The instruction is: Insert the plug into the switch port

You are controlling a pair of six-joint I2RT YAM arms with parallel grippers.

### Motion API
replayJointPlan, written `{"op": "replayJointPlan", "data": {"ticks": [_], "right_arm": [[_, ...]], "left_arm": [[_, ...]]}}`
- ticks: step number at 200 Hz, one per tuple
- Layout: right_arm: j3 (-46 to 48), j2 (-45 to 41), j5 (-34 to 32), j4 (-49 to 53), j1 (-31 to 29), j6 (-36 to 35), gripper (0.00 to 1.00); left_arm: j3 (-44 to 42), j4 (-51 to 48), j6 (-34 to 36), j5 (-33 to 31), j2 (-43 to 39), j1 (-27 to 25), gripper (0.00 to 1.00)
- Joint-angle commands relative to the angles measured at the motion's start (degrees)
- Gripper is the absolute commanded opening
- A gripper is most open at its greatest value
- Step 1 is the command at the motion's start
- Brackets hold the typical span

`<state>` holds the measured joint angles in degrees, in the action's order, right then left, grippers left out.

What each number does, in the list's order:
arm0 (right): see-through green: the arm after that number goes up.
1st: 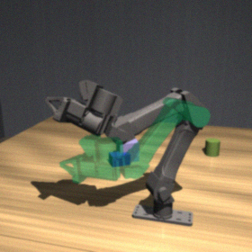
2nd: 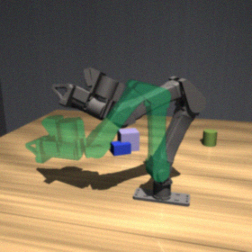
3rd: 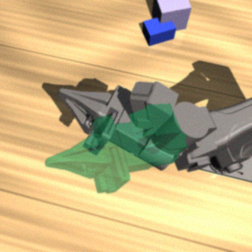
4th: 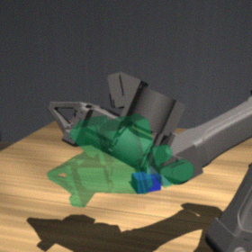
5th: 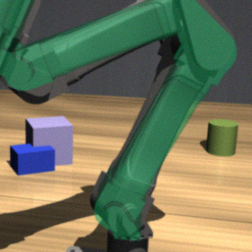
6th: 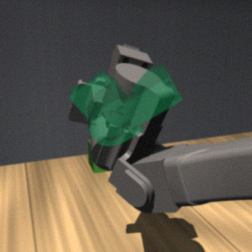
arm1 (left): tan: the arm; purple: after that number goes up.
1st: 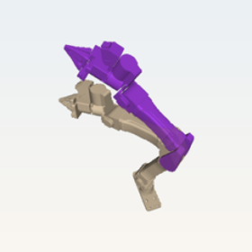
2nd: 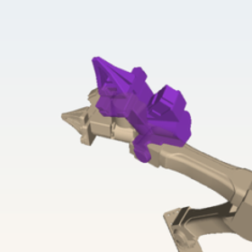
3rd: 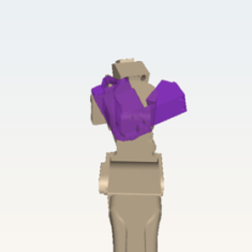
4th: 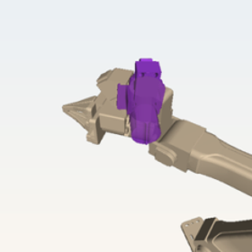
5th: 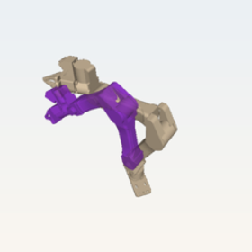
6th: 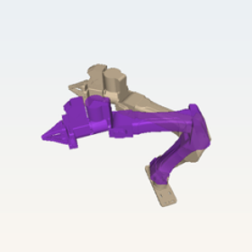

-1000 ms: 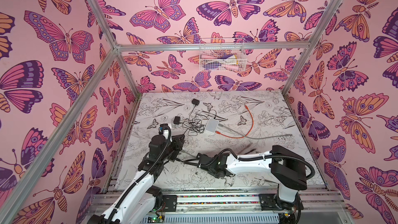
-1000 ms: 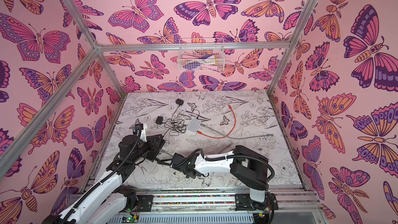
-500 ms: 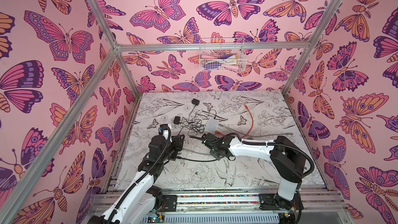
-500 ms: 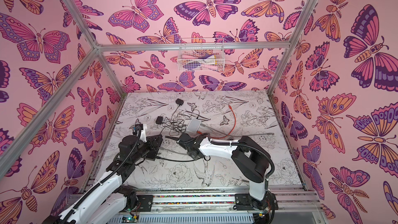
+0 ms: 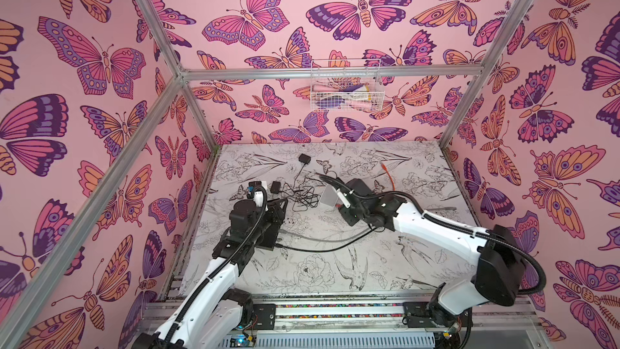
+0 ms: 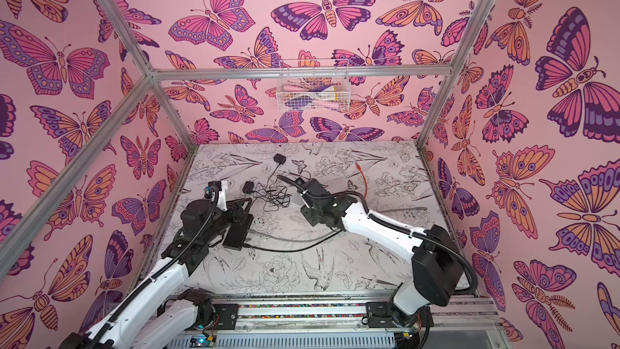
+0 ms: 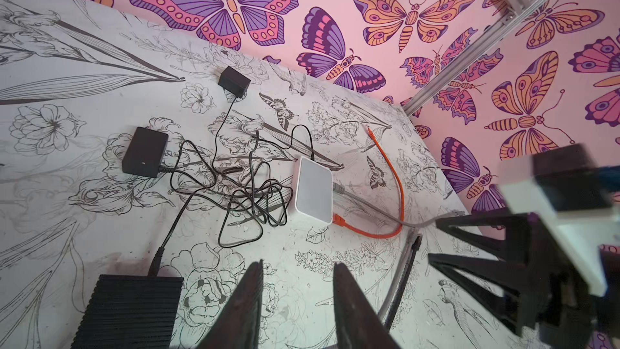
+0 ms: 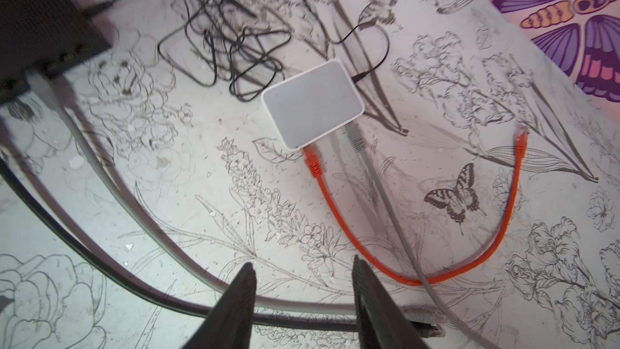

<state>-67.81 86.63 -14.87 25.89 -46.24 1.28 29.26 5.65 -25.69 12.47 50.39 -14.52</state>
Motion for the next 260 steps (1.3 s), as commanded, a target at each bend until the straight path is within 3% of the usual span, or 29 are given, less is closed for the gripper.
{"op": "replayJointPlan", "data": {"ticks": [1,37,75,162,260], "right_arm": [[0.0,-3.14,3.59,-1.82,2.94,0.78,0.5],[1.32,-7.6,4.34,-4.35,7.42,1.95,0.52],[3.74,-12.56,3.54,-6.65,10.73,2.65,0.53],[9.84,-25.97,-1.53,-10.49,15.95,3.3,0.55],[14.08,-37.9,-8.21,-10.6,16.36,1.5,0.56]], "left_arm": [[1.79,-0.2,2.49,-1.92,1.39,0.44,0.43],[4.85,-2.35,5.3,-3.35,2.63,0.32,0.51],[6.42,-5.07,8.11,-8.32,-1.62,-2.05,0.58],[11.66,-11.4,14.58,-20.84,-5.75,-10.71,0.59],[17.02,-14.88,21.97,-32.93,-6.23,-21.8,0.59]]}}
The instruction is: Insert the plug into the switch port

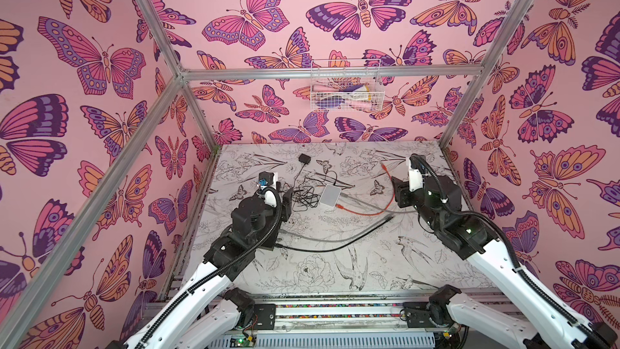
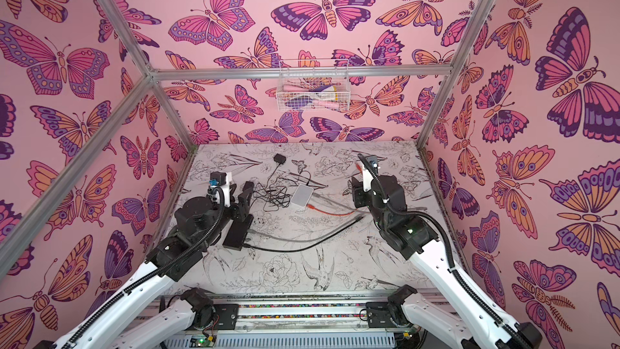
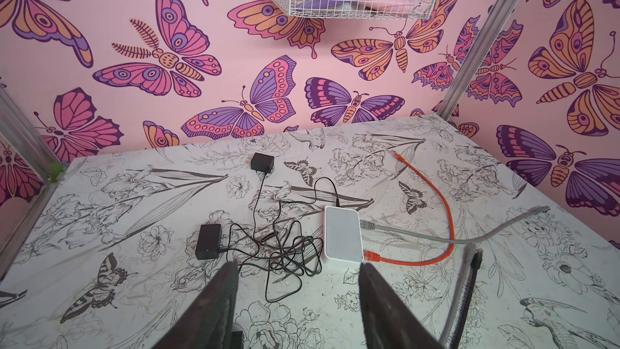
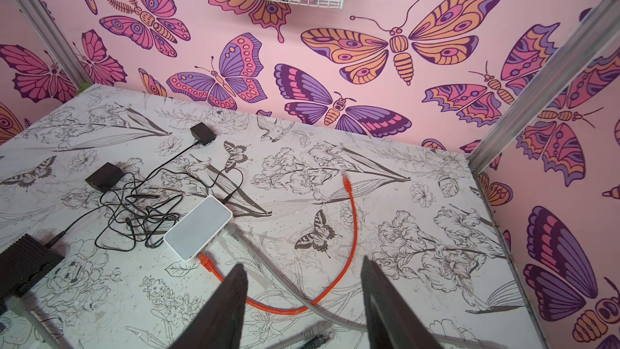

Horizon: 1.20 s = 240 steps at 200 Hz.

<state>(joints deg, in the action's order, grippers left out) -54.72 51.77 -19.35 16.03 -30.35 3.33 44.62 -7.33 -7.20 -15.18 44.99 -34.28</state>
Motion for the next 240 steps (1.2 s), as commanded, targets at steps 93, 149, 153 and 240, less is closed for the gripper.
{"op": "replayJointPlan", "data": {"ticks": [93,149,153,240], "right_arm": [[15.01,-20.06,-20.03,-5.88,0.47,-5.56,0.58],[25.25,-31.21,-25.03,-9.42,0.45,-4.12,0.64],[25.27,-31.72,-25.1,-8.33,0.46,-2.96,0.65],[38.8,-45.57,-25.61,-6.15,0.47,5.26,0.99]], "left_arm": [[-1.84,-2.75,10.18,-22.44,-0.94,-8.34,0.6],[-7.33,-0.39,9.61,-27.89,1.15,-8.09,0.6],[-7.77,0.1,9.88,-28.23,1.55,-7.95,0.61],[-14.69,1.76,3.91,-22.14,3.14,4.25,0.62]]}}
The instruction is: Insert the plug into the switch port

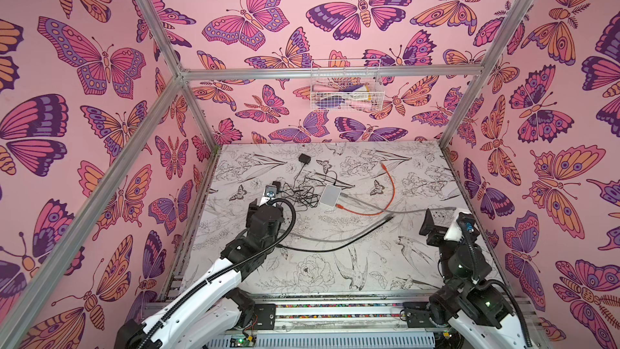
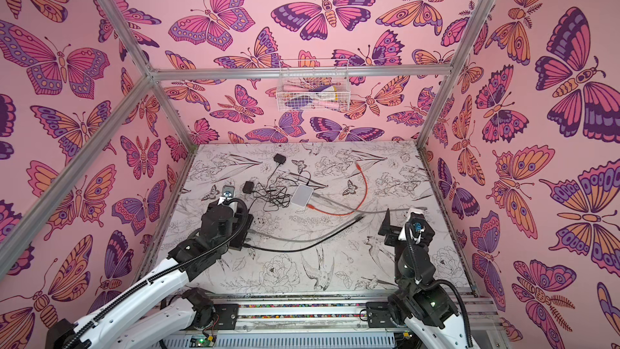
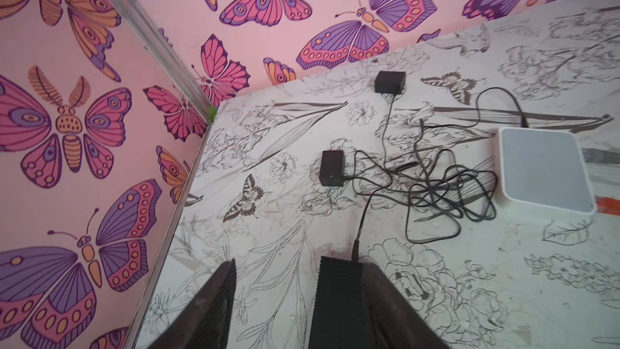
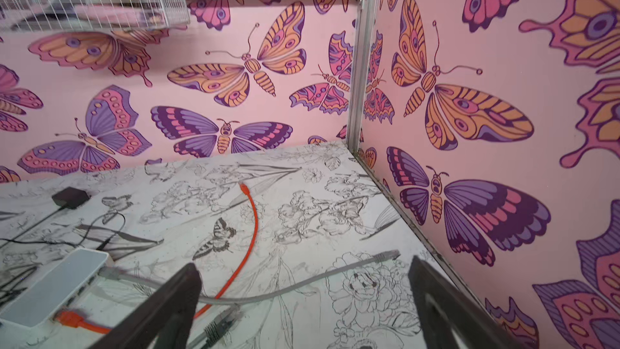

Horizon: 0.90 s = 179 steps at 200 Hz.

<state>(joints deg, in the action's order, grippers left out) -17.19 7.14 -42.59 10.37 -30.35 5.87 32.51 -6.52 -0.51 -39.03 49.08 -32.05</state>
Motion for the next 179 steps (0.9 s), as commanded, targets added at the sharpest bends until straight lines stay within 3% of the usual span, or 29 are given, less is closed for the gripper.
{"op": "replayJointPlan", "data": {"ticks": [1,74,119,179], "right_arm": [[1.32,-0.87,-2.39,-0.51,0.47,2.73,0.99],[3.74,13.08,-6.02,-7.74,0.47,-0.87,0.99],[6.15,17.17,-6.06,-11.42,0.47,-0.94,0.99],[9.98,16.07,-5.37,-13.91,0.47,-1.69,0.99]], "left_arm": [[-2.74,1.06,-2.8,1.69,-1.02,2.05,0.62],[-10.74,6.29,-1.74,-5.65,-1.72,6.56,0.73],[-13.09,6.3,-3.19,-4.08,-1.63,6.74,0.73],[-16.22,6.95,-5.07,-1.17,-0.14,6.83,0.76]]}}
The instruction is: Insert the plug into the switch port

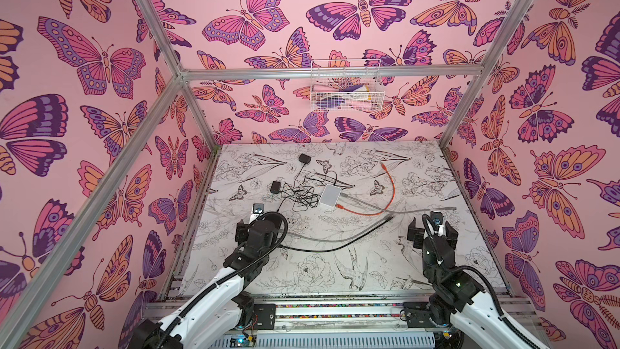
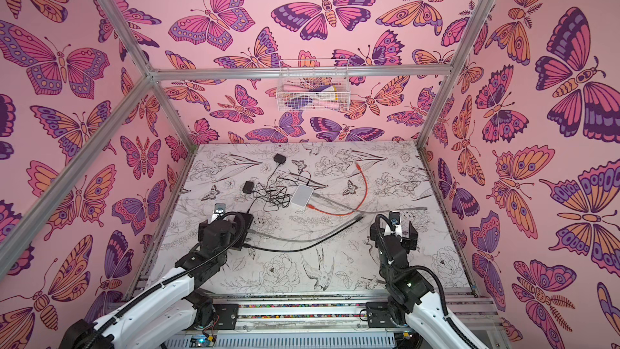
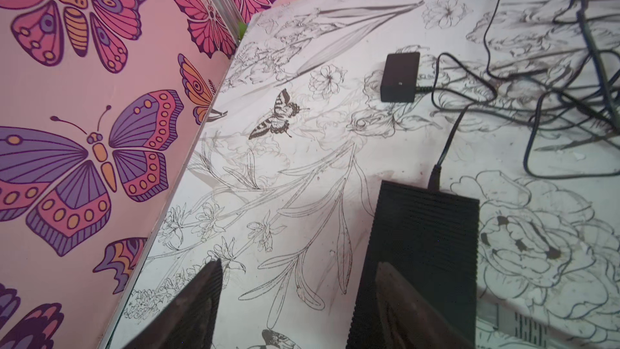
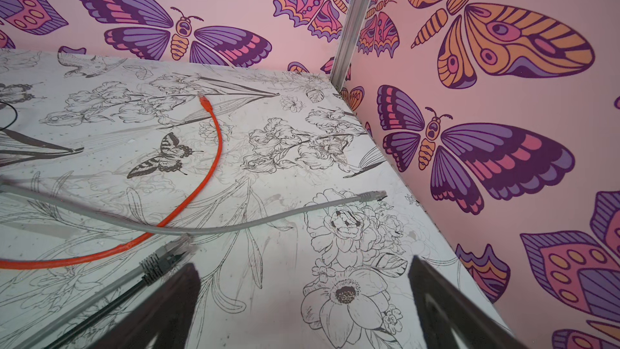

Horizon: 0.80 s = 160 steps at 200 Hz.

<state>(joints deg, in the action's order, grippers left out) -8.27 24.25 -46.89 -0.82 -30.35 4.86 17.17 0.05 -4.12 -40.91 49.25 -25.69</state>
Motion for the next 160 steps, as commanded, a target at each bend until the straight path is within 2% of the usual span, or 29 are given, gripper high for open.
{"op": "replayJointPlan", "data": {"ticks": [1,58,111,160], "right_arm": [[1.11,-1.09,-1.08,-2.8,0.47,-0.75,0.99],[1.76,-0.45,-2.93,-5.4,0.47,-1.64,0.99],[3.0,1.07,-3.31,-12.33,0.47,-3.19,0.99],[5.28,1.64,-3.51,-15.0,0.42,-3.87,0.99]], "left_arm": [[-0.98,0.38,-1.44,0.72,-0.44,0.47,0.76],[-4.58,0.79,-1.4,-1.02,-9.07,0.47,0.83],[-4.17,0.29,-2.66,-3.32,-8.48,0.49,0.85],[-8.17,10.22,1.9,-4.16,-11.13,0.64,0.87]]}}
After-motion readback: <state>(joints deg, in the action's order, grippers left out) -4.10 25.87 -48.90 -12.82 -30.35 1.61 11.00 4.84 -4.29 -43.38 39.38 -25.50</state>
